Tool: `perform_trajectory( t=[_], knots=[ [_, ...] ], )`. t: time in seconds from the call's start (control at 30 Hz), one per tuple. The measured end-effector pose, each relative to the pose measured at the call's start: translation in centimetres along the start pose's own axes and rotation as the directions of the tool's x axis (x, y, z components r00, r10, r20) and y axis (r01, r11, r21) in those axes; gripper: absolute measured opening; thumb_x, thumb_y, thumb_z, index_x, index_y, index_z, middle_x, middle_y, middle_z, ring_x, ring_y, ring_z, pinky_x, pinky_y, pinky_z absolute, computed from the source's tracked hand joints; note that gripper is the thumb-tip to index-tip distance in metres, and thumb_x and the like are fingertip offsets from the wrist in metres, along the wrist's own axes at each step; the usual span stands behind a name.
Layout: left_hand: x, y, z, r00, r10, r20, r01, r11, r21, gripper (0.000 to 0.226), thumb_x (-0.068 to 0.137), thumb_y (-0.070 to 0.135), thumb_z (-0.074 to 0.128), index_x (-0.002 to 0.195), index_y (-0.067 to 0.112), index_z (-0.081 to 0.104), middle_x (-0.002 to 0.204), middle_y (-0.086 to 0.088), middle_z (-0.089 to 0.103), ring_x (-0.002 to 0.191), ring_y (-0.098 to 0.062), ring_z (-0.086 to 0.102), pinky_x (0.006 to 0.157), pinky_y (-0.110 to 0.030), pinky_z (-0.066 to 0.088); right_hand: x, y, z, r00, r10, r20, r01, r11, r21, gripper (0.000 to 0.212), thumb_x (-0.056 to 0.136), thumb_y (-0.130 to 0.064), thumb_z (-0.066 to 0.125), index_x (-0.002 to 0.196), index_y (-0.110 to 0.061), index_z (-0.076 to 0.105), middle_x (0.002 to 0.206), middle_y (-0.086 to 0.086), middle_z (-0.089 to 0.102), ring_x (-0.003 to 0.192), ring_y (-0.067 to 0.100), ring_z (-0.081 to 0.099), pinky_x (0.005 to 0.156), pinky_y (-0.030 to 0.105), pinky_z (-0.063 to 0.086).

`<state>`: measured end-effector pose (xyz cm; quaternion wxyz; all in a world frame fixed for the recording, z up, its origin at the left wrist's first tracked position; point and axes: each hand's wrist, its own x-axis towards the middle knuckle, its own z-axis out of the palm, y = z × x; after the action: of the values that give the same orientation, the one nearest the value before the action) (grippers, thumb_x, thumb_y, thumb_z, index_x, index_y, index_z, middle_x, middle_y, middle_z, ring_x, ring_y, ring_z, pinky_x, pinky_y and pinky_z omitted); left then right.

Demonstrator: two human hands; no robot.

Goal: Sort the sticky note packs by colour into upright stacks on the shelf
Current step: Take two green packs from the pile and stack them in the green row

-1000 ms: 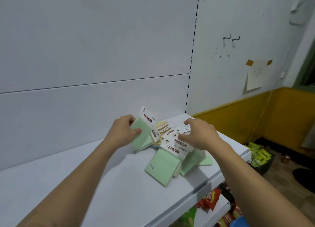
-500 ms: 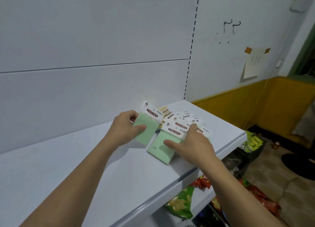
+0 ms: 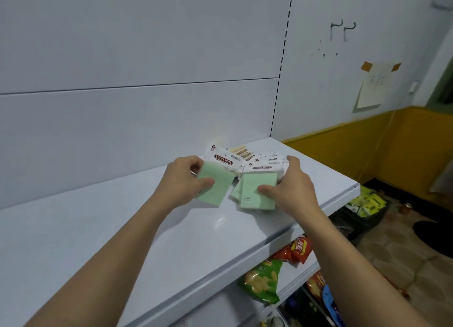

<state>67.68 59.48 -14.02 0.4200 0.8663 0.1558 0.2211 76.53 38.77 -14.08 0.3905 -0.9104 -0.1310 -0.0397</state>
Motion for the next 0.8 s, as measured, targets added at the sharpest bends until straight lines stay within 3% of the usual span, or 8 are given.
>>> perform_trajectory(
  t=[0.07, 0.1, 0.17, 0.2, 0.33, 0.47, 0.6, 0.8],
  knots=[
    [-0.1, 0.3, -0.2, 1.0, 0.007, -0.014, -0.007, 1.0, 0.005, 0.014, 0.073, 0.015, 0.074, 0.085, 0.014, 0.067, 0.082, 0.002, 0.067, 0.066, -0.011, 0.058, 0.053, -0.02, 0.041, 0.3, -0.1, -0.6, 1.0, 0.025, -0.019, -0.023, 0.995, 0.093, 0.087, 0.071, -0.03, 0.083, 0.141, -0.016, 0.034, 0.115, 0.006, 0.063, 0.106, 0.026, 0.059, 0.087, 0.043, 0.052],
    [-0.1, 0.5, -0.3, 1.0, 0.008, -0.019, -0.008, 1.0, 0.007, 0.013, 0.074, 0.014, 0.073, 0.086, 0.014, 0.068, 0.081, 0.002, 0.067, 0.066, -0.012, 0.058, 0.054, -0.02, 0.042, 0.6, -0.2, -0.8, 0.999, 0.033, -0.01, -0.032, 0.993, 0.112, 0.072, 0.072, -0.03, 0.082, 0.132, -0.014, 0.046, 0.108, 0.005, 0.064, 0.101, 0.025, 0.061, 0.085, 0.044, 0.053],
    [-0.1, 0.8, -0.6, 1.0, 0.01, -0.026, -0.009, 1.0, 0.02, 0.011, 0.075, 0.013, 0.072, 0.085, 0.013, 0.068, 0.079, 0.002, 0.065, 0.066, -0.012, 0.057, 0.054, -0.02, 0.042, 0.9, -0.3, -1.4, 0.999, 0.031, 0.033, -0.034, 0.993, 0.112, 0.037, 0.074, -0.03, 0.081, 0.1, -0.009, 0.067, 0.091, 0.002, 0.068, 0.089, 0.023, 0.064, 0.077, 0.045, 0.056],
    [-0.1, 0.9, -0.8, 0.999, 0.012, -0.03, -0.011, 1.0, 0.028, 0.01, 0.075, 0.013, 0.072, 0.084, 0.013, 0.068, 0.078, 0.002, 0.064, 0.065, -0.012, 0.057, 0.054, -0.02, 0.042, 1.1, -0.5, -1.6, 0.999, 0.019, 0.047, -0.024, 0.994, 0.104, 0.029, 0.074, -0.029, 0.081, 0.089, -0.007, 0.069, 0.084, 0.004, 0.069, 0.084, 0.024, 0.065, 0.073, 0.045, 0.057],
    [-0.1, 1.6, -2.3, 0.998, -0.014, -0.068, 0.013, 1.0, -0.014, 0.012, 0.072, 0.013, 0.076, 0.081, 0.013, 0.068, 0.075, 0.0, 0.067, 0.064, -0.013, 0.06, 0.051, -0.018, 0.046, 2.0, -1.5, -2.7, 0.998, -0.045, 0.044, 0.04, 0.993, 0.109, 0.027, 0.072, -0.027, 0.082, 0.078, -0.005, 0.066, 0.075, 0.008, 0.071, 0.068, 0.03, 0.069, 0.067, 0.045, 0.058],
    [0.2, 1.9, -4.4, 0.993, -0.043, -0.111, 0.031, 0.994, -0.101, 0.014, 0.071, 0.011, 0.08, 0.081, 0.012, 0.07, 0.072, -0.004, 0.07, 0.061, -0.015, 0.065, 0.044, -0.014, 0.045, 3.2, -3.0, -4.0, 0.994, -0.099, 0.05, 0.089, 0.981, 0.172, 0.02, 0.073, -0.021, 0.082, 0.074, -0.01, 0.065, 0.074, 0.005, 0.072, 0.058, 0.025, 0.066, 0.051, 0.033, 0.053],
    [0.5, 2.1, -7.0, 0.986, -0.052, -0.157, 0.032, 0.992, -0.126, 0.016, 0.069, 0.015, 0.083, 0.079, 0.014, 0.07, 0.075, -0.006, 0.073, 0.065, -0.016, 0.068, 0.051, -0.023, 0.047, 4.7, -5.0, -5.0, 0.981, -0.191, 0.035, 0.184, 0.971, 0.154, 0.018, 0.074, -0.019, 0.08, 0.078, -0.009, 0.066, 0.075, 0.007, 0.071, 0.059, 0.029, 0.066, 0.055, 0.037, 0.055],
    [0.5, 2.4, -11.0, 0.976, -0.063, -0.208, 0.034, 0.99, -0.137, 0.02, 0.071, 0.011, 0.081, 0.081, 0.001, 0.067, 0.078, -0.015, 0.072, 0.067, -0.018, 0.07, 0.052, -0.027, 0.054, 6.3, -8.7, -5.0, 0.959, -0.282, 0.037, 0.269, 0.943, 0.197, 0.017, 0.074, -0.017, 0.08, 0.078, -0.009, 0.066, 0.077, 0.007, 0.072, 0.072, 0.032, 0.07, 0.067, 0.045, 0.059]
  ],
)
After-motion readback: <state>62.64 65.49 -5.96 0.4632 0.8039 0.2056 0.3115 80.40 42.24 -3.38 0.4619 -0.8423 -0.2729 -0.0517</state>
